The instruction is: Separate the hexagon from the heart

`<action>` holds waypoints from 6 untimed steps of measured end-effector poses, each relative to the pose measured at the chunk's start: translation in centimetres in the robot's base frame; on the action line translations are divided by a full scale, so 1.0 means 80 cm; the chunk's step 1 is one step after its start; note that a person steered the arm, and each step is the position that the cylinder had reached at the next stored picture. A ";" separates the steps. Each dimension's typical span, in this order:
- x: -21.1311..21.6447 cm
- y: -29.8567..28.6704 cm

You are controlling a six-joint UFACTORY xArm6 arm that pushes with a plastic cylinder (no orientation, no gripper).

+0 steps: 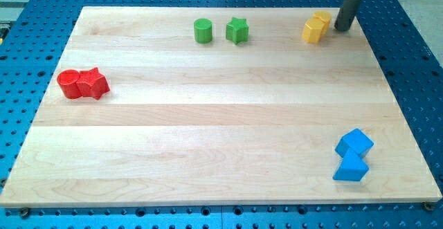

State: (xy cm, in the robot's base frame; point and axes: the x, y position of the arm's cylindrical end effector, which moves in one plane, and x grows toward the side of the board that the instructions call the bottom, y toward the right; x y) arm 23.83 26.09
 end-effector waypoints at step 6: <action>0.234 -0.128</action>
